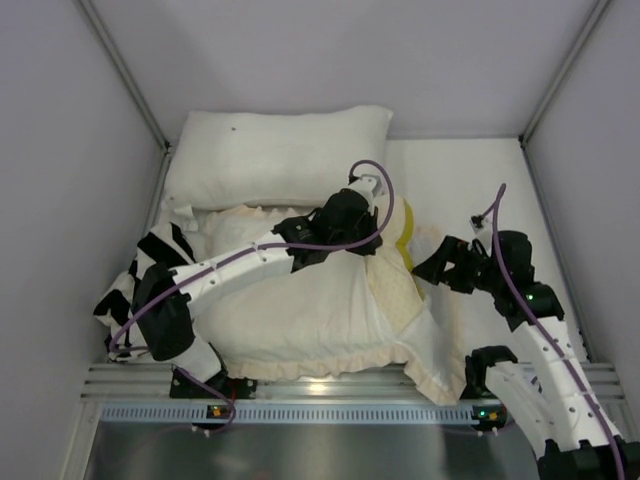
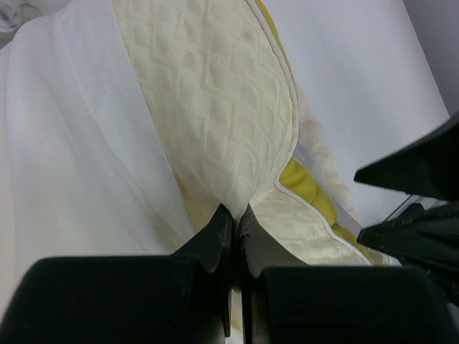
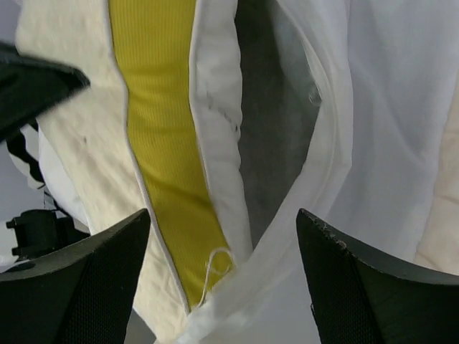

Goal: Remove the pillowcase from the pillow

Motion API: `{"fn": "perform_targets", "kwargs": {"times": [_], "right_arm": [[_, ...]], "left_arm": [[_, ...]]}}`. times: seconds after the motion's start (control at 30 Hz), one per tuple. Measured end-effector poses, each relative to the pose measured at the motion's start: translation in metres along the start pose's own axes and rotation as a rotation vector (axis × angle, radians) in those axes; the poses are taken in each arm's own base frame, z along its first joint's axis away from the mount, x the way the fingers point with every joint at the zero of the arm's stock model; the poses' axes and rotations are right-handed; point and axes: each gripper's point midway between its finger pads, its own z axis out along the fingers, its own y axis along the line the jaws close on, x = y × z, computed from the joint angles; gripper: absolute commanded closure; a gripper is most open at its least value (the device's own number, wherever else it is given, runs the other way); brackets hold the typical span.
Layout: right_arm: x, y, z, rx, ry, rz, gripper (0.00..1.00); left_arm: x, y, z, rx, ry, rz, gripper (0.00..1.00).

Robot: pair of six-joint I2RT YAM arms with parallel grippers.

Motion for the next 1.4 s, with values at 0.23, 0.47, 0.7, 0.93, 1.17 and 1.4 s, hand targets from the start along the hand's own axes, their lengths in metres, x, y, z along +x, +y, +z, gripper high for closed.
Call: {"fn": "perform_targets", "kwargs": {"times": [0.23, 0.47, 0.7, 0.93, 1.17, 1.4], "right_arm": [[0.033, -0.004, -0.023, 0.007, 0.032, -0.008, 0.36], [0.054, -0.012, -0.021, 0.007, 0.085, 0.025, 0.33], [0.058, -0.010, -0.028, -0.005, 0.072, 0.018, 0.31], [0.061, -0.013, -0.027, 0.006, 0.081, 0.019, 0.31], [0.061, -0.015, -0.023, 0.016, 0.099, 0.030, 0.30], [0.072, -0.016, -0.026, 0.019, 0.147, 0.047, 0.29]], "left_arm": [[-0.025, 0.010, 0.009, -0.022, -0.020, -0.018, 1.00], [-0.037, 0.016, 0.006, -0.020, -0.018, -0.035, 1.00], [-0.051, 0.021, 0.004, -0.018, -0.007, -0.064, 1.00], [-0.061, 0.025, -0.001, -0.018, 0.006, -0.085, 1.00], [-0.072, 0.033, -0.008, -0.002, 0.017, -0.132, 1.00], [-0.093, 0.042, -0.006, -0.007, -0.013, -0.157, 1.00]]}}
